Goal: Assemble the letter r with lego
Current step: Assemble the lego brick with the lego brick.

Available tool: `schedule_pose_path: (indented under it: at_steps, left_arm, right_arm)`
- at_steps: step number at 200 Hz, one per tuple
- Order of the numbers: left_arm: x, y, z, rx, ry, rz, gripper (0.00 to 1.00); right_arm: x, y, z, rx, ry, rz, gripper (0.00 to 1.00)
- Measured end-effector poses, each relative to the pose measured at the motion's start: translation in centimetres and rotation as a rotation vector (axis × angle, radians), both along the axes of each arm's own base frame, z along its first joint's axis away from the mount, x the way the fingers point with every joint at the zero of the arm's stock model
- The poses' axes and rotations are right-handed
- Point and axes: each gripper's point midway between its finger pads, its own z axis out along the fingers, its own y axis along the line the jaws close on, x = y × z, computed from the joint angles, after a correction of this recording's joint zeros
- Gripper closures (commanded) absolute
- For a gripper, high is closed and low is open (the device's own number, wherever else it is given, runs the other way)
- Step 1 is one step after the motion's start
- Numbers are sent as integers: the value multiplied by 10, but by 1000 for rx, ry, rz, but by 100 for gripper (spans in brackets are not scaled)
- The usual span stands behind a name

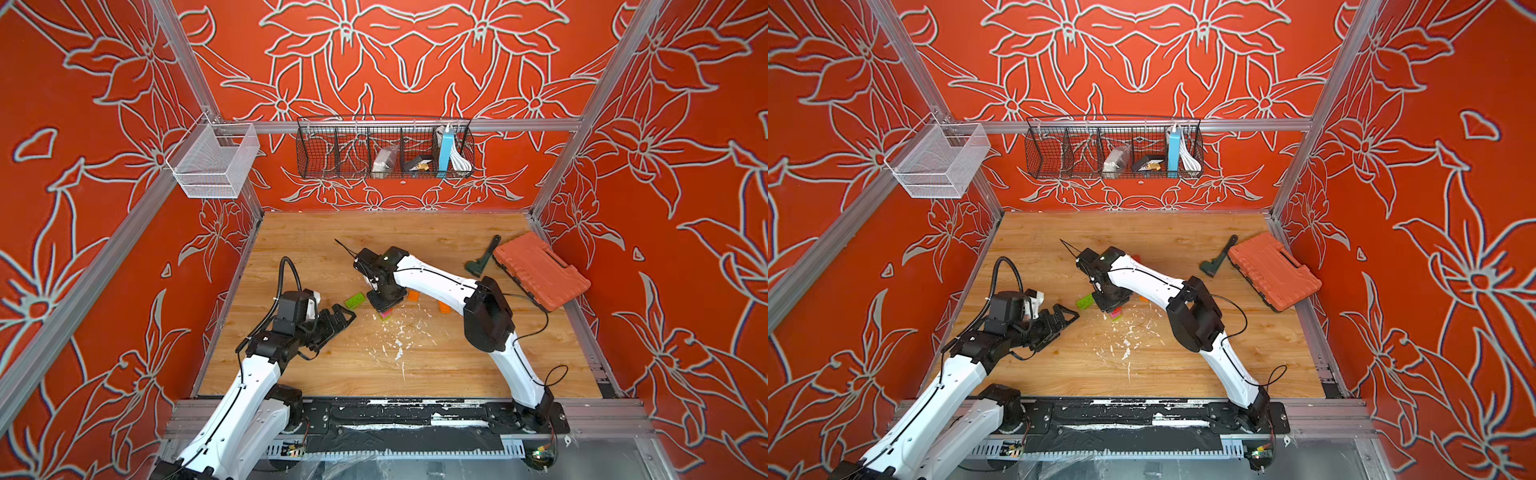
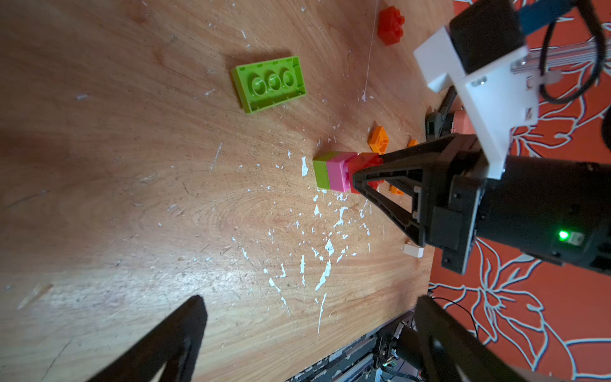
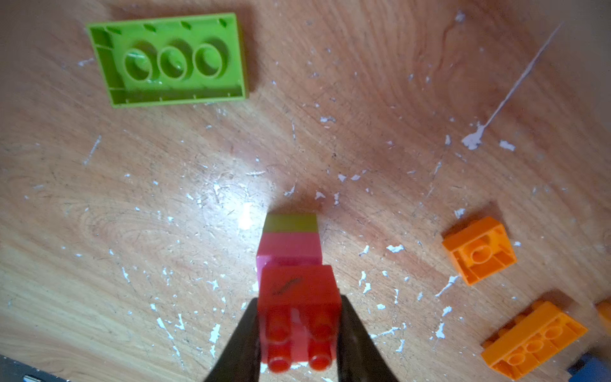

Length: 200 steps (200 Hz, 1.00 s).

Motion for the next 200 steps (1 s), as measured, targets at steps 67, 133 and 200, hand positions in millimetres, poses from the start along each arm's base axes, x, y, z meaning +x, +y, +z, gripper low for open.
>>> schedule_pose_path:
  at_steps: [67, 133, 200]
  left_arm:
    - [-2, -2, -2, -8, 6, -9, 2]
    - [-3, -2, -6, -7, 12, -12, 2]
    - [-3, -2, -4, -9, 2, -12, 2]
  right_arm:
    - [-5, 7, -3, -18, -17, 58, 100]
    - [-5, 7, -4, -36, -8, 62, 100]
    - [-9, 2, -12, -35, -6, 51, 100]
